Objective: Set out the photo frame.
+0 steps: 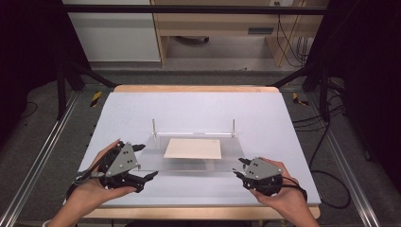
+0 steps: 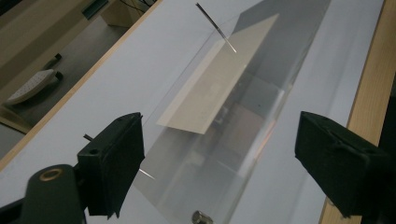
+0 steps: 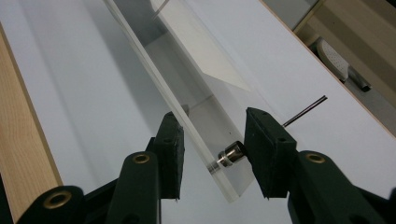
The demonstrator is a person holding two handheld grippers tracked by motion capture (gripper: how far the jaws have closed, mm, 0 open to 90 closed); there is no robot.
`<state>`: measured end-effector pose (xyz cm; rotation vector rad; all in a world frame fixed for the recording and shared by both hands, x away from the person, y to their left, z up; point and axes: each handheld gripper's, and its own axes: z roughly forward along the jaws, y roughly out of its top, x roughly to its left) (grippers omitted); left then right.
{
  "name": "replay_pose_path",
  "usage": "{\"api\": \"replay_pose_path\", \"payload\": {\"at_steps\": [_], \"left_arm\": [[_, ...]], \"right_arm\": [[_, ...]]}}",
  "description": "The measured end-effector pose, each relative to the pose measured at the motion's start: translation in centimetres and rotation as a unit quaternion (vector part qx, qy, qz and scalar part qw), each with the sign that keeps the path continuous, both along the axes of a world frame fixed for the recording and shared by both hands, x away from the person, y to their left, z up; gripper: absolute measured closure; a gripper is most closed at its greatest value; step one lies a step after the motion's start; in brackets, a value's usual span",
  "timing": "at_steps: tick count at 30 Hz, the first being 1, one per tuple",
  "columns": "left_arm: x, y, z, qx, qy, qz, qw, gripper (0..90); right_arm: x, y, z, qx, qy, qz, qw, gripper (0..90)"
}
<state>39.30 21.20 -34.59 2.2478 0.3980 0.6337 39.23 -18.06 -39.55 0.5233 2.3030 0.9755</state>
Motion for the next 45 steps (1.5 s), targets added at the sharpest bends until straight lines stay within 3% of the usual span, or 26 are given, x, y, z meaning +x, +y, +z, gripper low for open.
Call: {"api": "replay_pose_path", "payload": {"at_steps": [7, 11, 20, 34, 45], "left_arm": [[-0.2, -0.4, -1.9, 0.044, -0.014, 0.005, 0.9989, 32.3], [-0.4, -0.6, -2.4, 0.059, -0.024, 0.001, 0.998, 42.0], [0.1, -0.8, -3.0, 0.058, -0.04, 0.003, 0.9975, 55.5], [0.8, -0.5, -3.6, 0.058, -0.05, 0.008, 0.9971, 64.3], [1.1, -0.5, -3.9, 0.064, -0.059, 0.014, 0.9961, 64.3]], "right_arm": [[0.4, -0.1, 0.5, 0.006, 0.008, 0.0, 0.9999, 58.7], [0.5, -0.1, 0.7, 0.005, 0.013, 0.0, 0.9999, 58.7], [0.8, 0.0, 1.1, 0.005, 0.018, -0.001, 0.9998, 58.7], [1.0, -0.1, 1.2, 0.004, 0.021, 0.001, 0.9998, 58.7], [1.0, -0.1, 1.3, 0.01, 0.023, 0.0, 0.9997, 58.6]]}}
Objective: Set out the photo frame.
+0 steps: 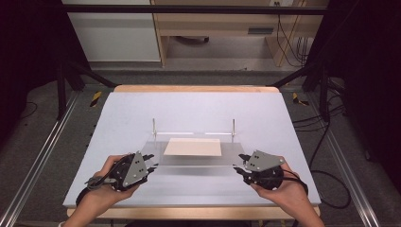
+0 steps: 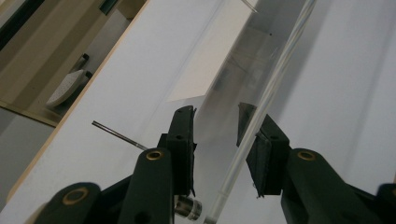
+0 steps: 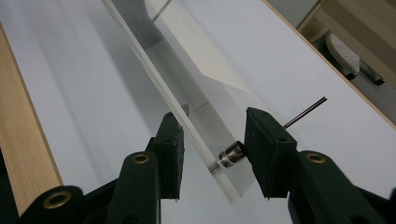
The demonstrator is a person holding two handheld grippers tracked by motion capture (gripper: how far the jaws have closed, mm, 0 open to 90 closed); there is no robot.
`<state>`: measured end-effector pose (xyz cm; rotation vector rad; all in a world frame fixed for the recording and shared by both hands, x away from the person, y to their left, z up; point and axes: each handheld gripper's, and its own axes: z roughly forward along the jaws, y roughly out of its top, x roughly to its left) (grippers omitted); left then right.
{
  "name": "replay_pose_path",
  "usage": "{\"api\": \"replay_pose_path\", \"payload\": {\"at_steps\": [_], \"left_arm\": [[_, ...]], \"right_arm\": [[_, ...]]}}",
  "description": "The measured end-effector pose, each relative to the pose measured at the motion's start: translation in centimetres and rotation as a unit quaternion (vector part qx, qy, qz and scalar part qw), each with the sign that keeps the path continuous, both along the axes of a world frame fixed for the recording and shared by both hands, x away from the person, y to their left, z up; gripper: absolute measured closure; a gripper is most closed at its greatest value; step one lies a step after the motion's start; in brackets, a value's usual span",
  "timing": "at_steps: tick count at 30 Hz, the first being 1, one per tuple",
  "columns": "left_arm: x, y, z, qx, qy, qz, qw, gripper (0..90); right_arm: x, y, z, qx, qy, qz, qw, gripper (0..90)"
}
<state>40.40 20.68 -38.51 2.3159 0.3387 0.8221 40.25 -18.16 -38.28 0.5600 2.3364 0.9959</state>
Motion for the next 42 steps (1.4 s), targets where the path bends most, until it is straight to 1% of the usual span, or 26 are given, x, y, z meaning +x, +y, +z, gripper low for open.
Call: {"api": "replay_pose_path", "payload": {"at_steps": [1, 3, 4, 5, 7, 10, 11, 13, 14, 15, 16, 19, 20, 22, 25, 28, 30, 36, 40, 42], "left_arm": [[0.0, 0.0, 0.0, 0.002, 0.0, 0.0, 1.0, 64.6], [-0.1, -0.1, 0.2, 0.006, -0.007, 0.004, 0.9999, 65.8], [-0.2, -0.2, 0.2, 0.005, -0.011, 0.007, 0.9999, 66.4], [-0.2, -0.3, 0.3, 0.01, -0.016, 0.009, 0.9998, 67.1], [-0.2, -0.4, 0.4, 0.006, -0.019, 0.013, 0.9997, 68.1], [-0.1, -0.4, 0.6, 0.007, -0.013, 0.014, 0.9998, 68.1], [0.0, -0.4, 0.7, 0.008, -0.014, 0.013, 0.9998, 68.2], [0.1, -0.4, 0.8, 0.001, -0.011, 0.012, 0.9999, 68.3], [0.1, -0.4, 0.9, -0.001, -0.009, 0.011, 0.9999, 68.2], [0.2, -0.4, 1.0, 0.001, -0.011, 0.01, 0.9999, 68.4], [0.2, -0.4, 1.1, 0.001, -0.01, 0.011, 0.9999, 68.6], [0.3, -0.5, 1.3, 0.0, -0.009, 0.01, 0.9999, 69.0], [0.4, -0.5, 1.4, -0.004, -0.008, 0.011, 0.9999, 69.0], [0.6, -0.5, 1.7, -0.003, -0.006, 0.011, 0.9999, 69.3], [0.9, -0.4, 2.1, -0.007, 0.002, 0.012, 0.9999, 69.5], [1.4, -0.4, 2.6, -0.006, 0.009, 0.01, 0.9999, 69.5], [1.6, -0.5, 2.9, -0.006, 0.015, 0.01, 0.9998, 69.6], [2.4, -0.6, 3.9, -0.001, 0.028, 0.009, 0.9996, 70.1], [3.1, -0.5, 4.5, -0.007, 0.041, 0.009, 0.9991, 70.1], [3.4, -0.5, 4.8, -0.008, 0.046, 0.009, 0.9989, 69.9]], "right_arm": [[0.0, 0.0, 0.0, 0.0, 0.0, 0.0, 1.0, 58.6], [0.0, 0.0, 0.0, 0.002, 0.0, -0.001, 1.0, 58.6], [0.0, -0.1, 0.0, 0.004, -0.001, -0.001, 1.0, 58.7], [0.1, -0.1, 0.1, 0.005, -0.001, -0.001, 1.0, 58.6], [0.2, -0.1, 0.2, 0.009, -0.001, -0.003, 1.0, 58.7], [0.3, -0.1, 0.2, 0.012, 0.0, -0.002, 0.9999, 58.7], [0.3, -0.1, 0.3, 0.012, 0.0, -0.002, 0.9999, 58.4], [0.3, -0.2, 0.3, 0.016, 0.003, -0.006, 0.9998, 57.1], [0.4, -0.1, 0.3, 0.017, 0.003, -0.007, 0.9998, 55.7], [0.4, -0.1, 0.3, 0.018, 0.006, -0.009, 0.9998, 52.0], [0.4, -0.1, 0.3, 0.02, 0.006, -0.007, 0.9998, 50.9], [0.3, 0.0, 0.3, 0.021, 0.001, -0.005, 0.9998, 47.8], [0.3, 0.0, 0.3, 0.021, 0.001, -0.007, 0.9998, 46.2], [0.4, 0.1, 0.3, 0.019, -0.003, -0.01, 0.9998, 41.6], [0.6, -0.1, 0.2, 0.022, -0.01, -0.019, 0.9995, 34.9], [0.8, -0.3, 0.0, 0.024, -0.016, -0.028, 0.9992, 29.0], [0.9, -0.5, -0.1, 0.028, -0.016, -0.035, 0.9989, 26.0], [1.1, -1.1, -0.2, 0.037, -0.023, -0.048, 0.9979, 21.9], [1.3, -1.5, -0.4, 0.041, -0.028, -0.058, 0.997, 19.9], [1.4, -1.7, -0.6, 0.046, -0.027, -0.061, 0.9968, 19.8]]}}
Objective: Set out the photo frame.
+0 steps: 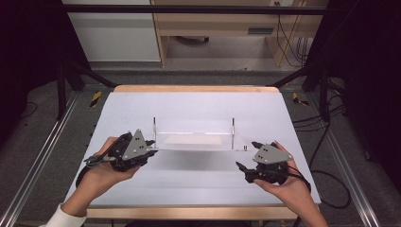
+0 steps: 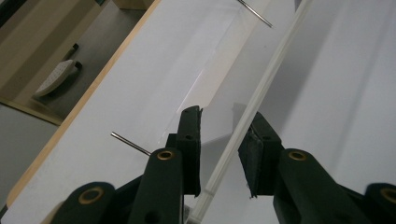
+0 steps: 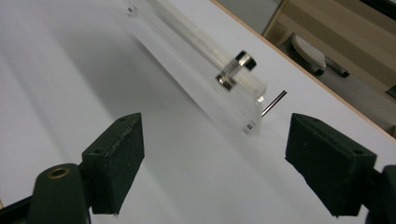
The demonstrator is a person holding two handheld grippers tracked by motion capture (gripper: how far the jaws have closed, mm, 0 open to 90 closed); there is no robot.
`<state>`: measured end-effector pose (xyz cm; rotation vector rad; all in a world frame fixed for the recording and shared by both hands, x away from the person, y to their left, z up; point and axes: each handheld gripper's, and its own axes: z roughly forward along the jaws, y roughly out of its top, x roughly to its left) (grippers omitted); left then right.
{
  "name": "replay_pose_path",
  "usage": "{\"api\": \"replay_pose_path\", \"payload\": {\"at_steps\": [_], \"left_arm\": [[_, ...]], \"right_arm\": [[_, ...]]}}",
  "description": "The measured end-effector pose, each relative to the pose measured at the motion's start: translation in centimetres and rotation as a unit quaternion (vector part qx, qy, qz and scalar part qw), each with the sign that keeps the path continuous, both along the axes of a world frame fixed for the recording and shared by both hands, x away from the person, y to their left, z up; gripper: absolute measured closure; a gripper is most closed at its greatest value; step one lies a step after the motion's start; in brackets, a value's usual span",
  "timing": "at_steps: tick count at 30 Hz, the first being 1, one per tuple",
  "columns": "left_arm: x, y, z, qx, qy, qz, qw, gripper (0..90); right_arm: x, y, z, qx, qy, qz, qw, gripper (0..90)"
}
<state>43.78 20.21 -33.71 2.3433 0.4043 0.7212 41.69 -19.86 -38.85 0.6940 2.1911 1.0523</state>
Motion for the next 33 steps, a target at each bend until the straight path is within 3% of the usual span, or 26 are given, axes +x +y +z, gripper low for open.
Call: {"api": "replay_pose_path", "payload": {"at_steps": [10, 17, 24, 30, 33], "left_arm": [[1.6, 0.0, 1.4, -0.004, 0.018, 0.0, 0.9998, 69.1], [3.1, 0.1, 2.4, -0.013, 0.028, -0.004, 0.9995, 68.4], [4.7, 0.2, 3.5, -0.01, 0.042, -0.015, 0.999, 68.4], [6.0, 0.3, 4.2, -0.013, 0.048, -0.019, 0.9986, 68.0], [6.6, 0.4, 4.4, -0.014, 0.049, -0.022, 0.9985, 67.7]], "right_arm": [[0.8, -0.6, -0.7, 0.018, -0.012, -0.002, 0.9998, 23.3], [1.9, -0.2, -0.6, 0.037, -0.001, -0.011, 0.9993, 25.9], [3.4, -0.2, -0.3, 0.068, 0.02, -0.008, 0.9975, 20.2], [5.1, -0.4, 1.1, 0.098, 0.011, -0.002, 0.9951, 35.2], [6.0, -0.4, 2.0, 0.101, 0.001, 0.004, 0.9949, 41.4]]}}
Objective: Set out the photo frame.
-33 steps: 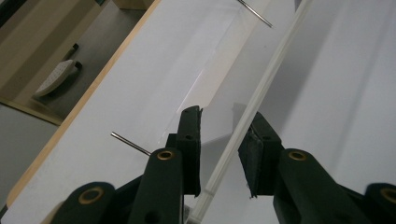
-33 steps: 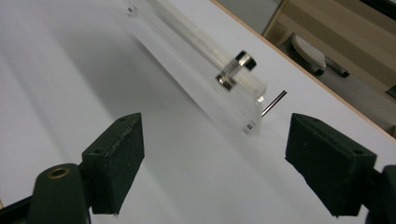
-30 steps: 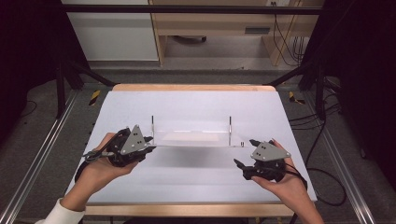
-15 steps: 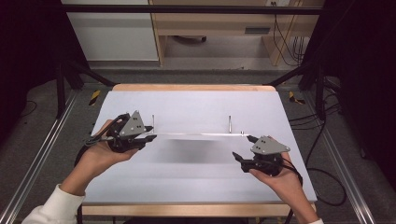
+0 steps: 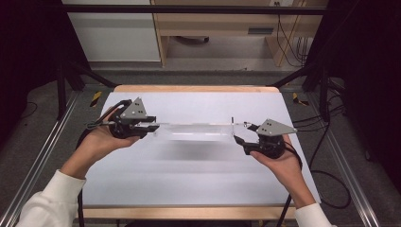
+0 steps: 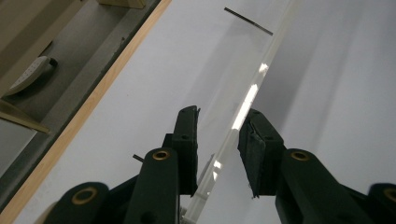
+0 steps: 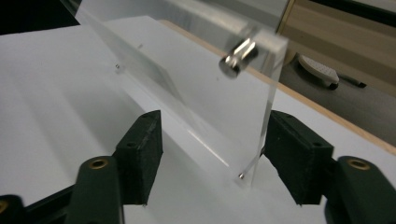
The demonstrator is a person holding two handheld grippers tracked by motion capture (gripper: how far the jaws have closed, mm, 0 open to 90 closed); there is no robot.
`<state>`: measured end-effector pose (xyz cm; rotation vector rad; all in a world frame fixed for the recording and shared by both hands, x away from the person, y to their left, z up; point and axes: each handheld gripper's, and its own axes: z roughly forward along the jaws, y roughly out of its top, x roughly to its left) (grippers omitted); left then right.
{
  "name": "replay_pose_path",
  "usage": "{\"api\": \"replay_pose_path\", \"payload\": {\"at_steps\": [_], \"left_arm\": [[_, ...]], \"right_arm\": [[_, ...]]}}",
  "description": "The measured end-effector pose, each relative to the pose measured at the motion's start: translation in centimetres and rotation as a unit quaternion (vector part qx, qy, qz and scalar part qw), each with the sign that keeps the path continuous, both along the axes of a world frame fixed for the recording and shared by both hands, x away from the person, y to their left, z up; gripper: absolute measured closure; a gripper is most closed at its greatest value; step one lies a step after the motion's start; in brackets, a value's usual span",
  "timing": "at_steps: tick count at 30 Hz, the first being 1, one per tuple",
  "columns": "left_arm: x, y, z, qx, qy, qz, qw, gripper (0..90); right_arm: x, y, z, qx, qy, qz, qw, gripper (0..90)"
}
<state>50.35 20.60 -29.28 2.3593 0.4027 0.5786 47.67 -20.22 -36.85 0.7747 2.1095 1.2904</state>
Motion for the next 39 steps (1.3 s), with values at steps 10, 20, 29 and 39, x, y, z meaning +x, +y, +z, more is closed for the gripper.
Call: {"api": "replay_pose_path", "payload": {"at_steps": [10, 20, 29, 39], "left_arm": [[1.6, 0.0, 0.7, -0.006, 0.001, 0.002, 1.0, 66.2], [3.4, 0.0, 1.2, -0.009, -0.005, 0.005, 0.9999, 63.6], [5.4, -0.1, 1.6, -0.018, -0.003, 0.008, 0.9998, 61.0], [6.4, 1.1, 2.1, -0.111, -0.042, 0.042, 0.992, 38.6]], "right_arm": [[1.9, 0.2, 1.8, -0.004, -0.023, 0.004, 0.9997, 59.0], [3.5, 0.1, 2.3, 0.003, -0.022, 0.001, 0.9997, 60.4], [5.2, 0.0, 2.8, 0.015, -0.012, -0.005, 0.9998, 60.5], [6.8, 0.0, 3.2, 0.025, 0.002, -0.008, 0.9996, 60.4]]}}
